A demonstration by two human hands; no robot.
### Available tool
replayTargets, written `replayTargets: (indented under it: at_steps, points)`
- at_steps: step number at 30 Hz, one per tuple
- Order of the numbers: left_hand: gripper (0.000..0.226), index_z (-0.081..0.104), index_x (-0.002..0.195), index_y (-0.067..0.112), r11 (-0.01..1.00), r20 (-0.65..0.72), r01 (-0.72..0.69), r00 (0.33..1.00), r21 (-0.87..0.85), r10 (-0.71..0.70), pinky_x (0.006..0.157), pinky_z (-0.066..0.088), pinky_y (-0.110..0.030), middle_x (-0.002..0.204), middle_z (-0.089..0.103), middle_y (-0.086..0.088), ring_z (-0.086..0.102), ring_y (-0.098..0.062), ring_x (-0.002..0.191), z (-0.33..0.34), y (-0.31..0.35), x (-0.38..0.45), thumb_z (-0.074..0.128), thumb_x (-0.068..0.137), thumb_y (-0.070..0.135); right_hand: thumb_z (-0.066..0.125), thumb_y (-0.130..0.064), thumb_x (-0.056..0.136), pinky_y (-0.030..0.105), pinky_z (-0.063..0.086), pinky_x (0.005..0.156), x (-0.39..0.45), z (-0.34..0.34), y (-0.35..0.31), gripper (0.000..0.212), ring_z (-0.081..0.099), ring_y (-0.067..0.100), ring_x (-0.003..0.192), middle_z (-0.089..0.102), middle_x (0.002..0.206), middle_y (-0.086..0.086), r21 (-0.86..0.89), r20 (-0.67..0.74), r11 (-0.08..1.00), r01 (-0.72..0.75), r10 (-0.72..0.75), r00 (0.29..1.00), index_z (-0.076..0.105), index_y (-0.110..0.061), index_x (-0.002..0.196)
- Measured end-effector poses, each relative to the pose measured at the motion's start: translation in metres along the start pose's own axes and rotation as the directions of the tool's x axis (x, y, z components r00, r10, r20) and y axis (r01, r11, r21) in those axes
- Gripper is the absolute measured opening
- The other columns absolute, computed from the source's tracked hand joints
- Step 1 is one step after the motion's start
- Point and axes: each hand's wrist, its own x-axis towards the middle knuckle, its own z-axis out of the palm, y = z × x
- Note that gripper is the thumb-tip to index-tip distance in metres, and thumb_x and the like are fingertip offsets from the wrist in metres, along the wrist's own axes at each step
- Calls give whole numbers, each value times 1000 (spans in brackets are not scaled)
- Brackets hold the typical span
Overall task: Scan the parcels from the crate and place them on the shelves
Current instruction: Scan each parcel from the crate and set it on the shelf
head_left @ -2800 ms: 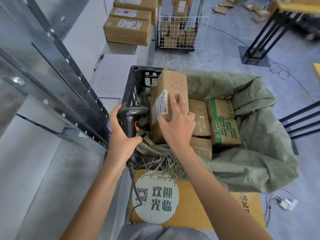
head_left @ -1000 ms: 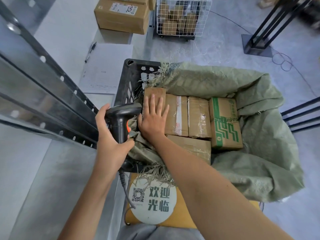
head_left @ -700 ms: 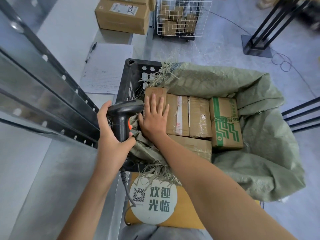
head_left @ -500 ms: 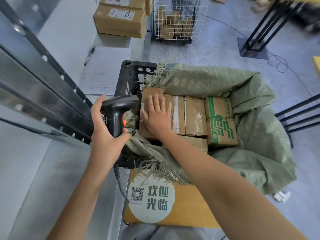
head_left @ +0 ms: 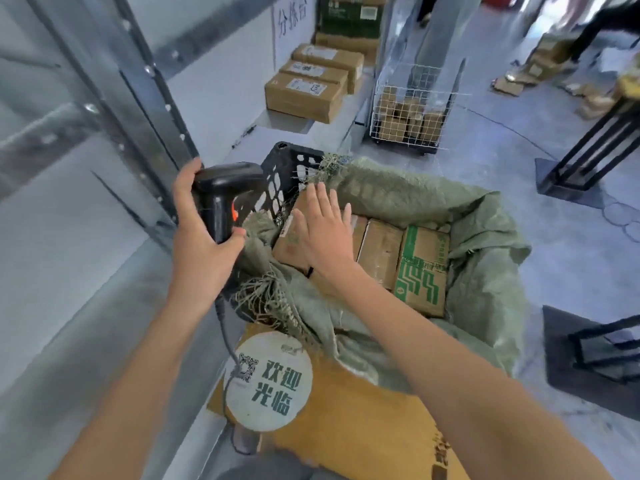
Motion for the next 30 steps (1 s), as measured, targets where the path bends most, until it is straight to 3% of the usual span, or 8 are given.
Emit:
replayTargets:
  at_steps: [2,7,9,12,16,21,26,30]
  points:
    - [93,25,152,40,999,-78,28,997,23,-26,80,46,-2,130,56,9,67,-14,100,-7,12,-23,69,88,-10,19,-46,108,46,-5,123,-17,-9,-10,62,-3,23,156,2,169,2,22,14,996,82,-82,997,4,-18,161]
    - [87,25,147,49,994,-264,86,962,73,-64,65,44,-2,109,64,8,67,-2,84,-40,36,-80,67,92,-4,22,-45,109,46,-5,124,-58,-30,-50,61,-4,22,156,2,169,2,84,20,948,306,-309,951,6,-19,161]
    - [87,24,142,56,992,-352,107,933,70,-76,64,46,-4,109,64,8,66,-5,86,-60,42,-99,67,94,-2,23,-45,108,46,-4,125,-71,-34,-71,62,-4,22,156,3,169,2,91,28,915,392,-396,918,6,-18,161]
    - [87,24,147,51,986,-474,141,876,88,-83,69,45,-2,116,67,0,66,1,92,-95,48,-131,67,94,-3,23,-46,108,46,-2,125,-93,-29,-111,62,-2,22,156,4,169,3,91,25,851,516,-520,854,8,-17,161]
    - [88,23,142,56,970,-610,202,788,136,-78,75,49,-7,109,68,3,68,-1,92,-144,50,-191,65,94,-5,24,-44,108,46,0,125,-138,-6,-175,62,-1,24,156,3,169,5,141,65,710,690,-702,709,6,-18,161]
    - [89,23,142,55,930,-756,336,645,147,-113,79,48,-7,118,65,-2,68,-1,94,-198,45,-291,65,94,-7,24,-43,109,47,1,125,-226,32,-255,61,-2,24,156,-2,169,4,259,155,523,812,-852,499,2,-19,161]
    - [87,26,150,40,894,-876,427,474,136,-93,79,46,-3,116,50,49,59,15,101,-245,51,-397,64,91,-13,21,-44,108,46,-2,125,-330,58,-319,62,-6,23,156,-6,169,2,357,220,342,869,-935,277,-1,-21,161]
    - [84,26,148,50,852,-949,518,302,83,-92,64,48,-9,109,57,42,65,-3,84,-277,53,-476,62,94,-4,21,-44,108,46,-5,125,-413,70,-356,62,-8,23,155,-8,168,2,423,243,233,876,-960,137,-2,-21,161]
